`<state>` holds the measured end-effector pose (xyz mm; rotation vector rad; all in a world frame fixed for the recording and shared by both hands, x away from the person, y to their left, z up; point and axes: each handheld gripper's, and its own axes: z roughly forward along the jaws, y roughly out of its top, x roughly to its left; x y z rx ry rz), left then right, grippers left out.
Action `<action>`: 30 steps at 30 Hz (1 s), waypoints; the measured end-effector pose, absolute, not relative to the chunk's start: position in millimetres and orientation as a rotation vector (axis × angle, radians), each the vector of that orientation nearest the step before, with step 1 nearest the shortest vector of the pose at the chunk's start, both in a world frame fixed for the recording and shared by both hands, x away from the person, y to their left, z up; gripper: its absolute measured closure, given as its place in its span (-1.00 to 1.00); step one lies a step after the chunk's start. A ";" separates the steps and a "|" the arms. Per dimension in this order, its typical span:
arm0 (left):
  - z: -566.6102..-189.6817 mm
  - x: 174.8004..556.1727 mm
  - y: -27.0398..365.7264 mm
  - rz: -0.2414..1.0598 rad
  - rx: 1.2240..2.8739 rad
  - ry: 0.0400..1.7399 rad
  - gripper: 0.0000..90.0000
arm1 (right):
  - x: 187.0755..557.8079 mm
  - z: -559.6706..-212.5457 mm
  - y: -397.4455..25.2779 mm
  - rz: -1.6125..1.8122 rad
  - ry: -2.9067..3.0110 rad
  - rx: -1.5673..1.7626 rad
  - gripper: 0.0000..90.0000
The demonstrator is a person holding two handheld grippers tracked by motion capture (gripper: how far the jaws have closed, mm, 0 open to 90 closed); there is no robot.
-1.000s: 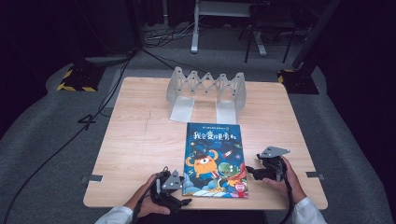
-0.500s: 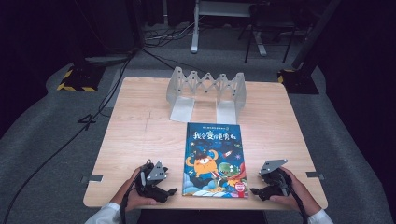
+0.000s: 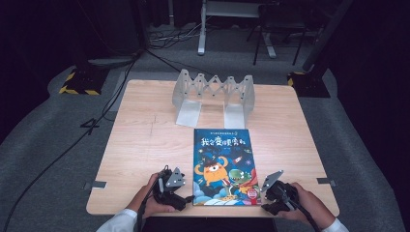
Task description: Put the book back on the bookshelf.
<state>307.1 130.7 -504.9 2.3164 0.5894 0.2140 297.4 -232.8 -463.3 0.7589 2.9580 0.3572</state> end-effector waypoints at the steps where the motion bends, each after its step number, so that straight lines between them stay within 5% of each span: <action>1: -504.9 306.2 127.7 0.211 2.317 0.584 -0.68 | 297.6 -462.6 -228.6 0.323 2.969 0.751 0.50; 8: -504.9 304.9 125.1 0.208 2.319 0.584 -0.67 | 298.5 -462.0 -223.7 0.289 2.974 0.746 0.59; 18: -504.7 305.5 125.9 0.209 2.319 0.579 -0.67 | 287.2 -476.5 -262.4 0.842 2.849 0.786 0.59; 30: -504.7 305.8 133.4 0.228 2.311 0.621 -0.67 | 292.9 -475.3 -264.0 1.151 2.788 0.784 0.14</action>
